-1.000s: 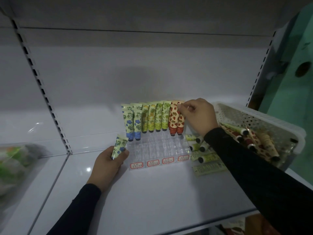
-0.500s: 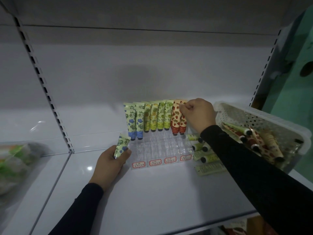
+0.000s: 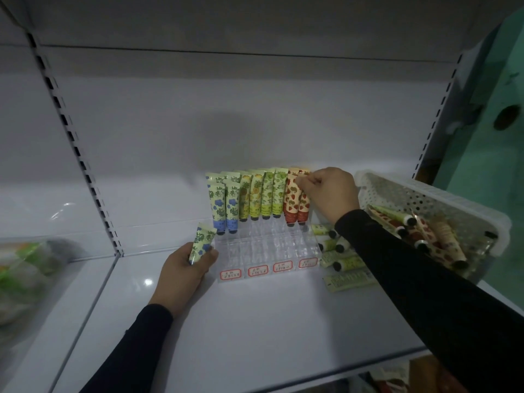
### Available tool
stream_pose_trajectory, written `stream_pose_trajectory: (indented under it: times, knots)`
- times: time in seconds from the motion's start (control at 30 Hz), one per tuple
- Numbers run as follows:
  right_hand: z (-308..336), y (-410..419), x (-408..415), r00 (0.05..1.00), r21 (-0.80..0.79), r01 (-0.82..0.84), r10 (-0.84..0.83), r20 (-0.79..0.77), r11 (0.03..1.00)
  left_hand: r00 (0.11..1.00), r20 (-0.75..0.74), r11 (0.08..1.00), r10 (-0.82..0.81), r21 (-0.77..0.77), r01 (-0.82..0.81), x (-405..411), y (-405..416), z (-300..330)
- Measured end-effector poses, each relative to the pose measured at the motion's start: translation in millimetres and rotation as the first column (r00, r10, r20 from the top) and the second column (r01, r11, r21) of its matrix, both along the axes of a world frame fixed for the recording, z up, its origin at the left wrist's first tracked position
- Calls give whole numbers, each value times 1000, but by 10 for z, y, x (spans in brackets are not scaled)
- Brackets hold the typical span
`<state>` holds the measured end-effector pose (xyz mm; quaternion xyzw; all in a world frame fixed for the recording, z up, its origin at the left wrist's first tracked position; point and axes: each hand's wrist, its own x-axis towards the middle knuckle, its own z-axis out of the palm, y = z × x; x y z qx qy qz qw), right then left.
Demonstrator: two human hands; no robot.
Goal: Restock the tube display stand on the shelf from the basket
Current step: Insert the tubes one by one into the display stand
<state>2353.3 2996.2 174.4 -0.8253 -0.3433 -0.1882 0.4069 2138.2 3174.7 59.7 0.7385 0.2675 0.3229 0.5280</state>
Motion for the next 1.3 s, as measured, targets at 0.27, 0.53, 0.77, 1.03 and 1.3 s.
stream_pose_trajectory:
  times: [0.27, 0.53, 0.77, 1.03, 1.3]
  knots:
    - [19, -248, -179, 999, 49, 6, -9, 47, 999, 990, 115, 986, 82, -153, -64, -42, -27, 83]
    - [-145, -352, -660, 908, 30, -333, 329, -260, 942, 960, 238, 972, -145, -147, 183, -150, -256, 349]
    - [-146, -264, -1008, 789, 80, -463, 452, -416, 883, 895, 185, 876, -407, -199, 439, -98, -660, 401]
    - [-115, -308, -937, 708, 272, -369, 458, -537, 889, 890, 151, 859, -431, -234, 456, -54, -859, 446]
    - [-132, -298, -910, 475, 535, -297, 608, -636, 791, 899, 149, 882, -412, -182, 435, -10, -831, 447]
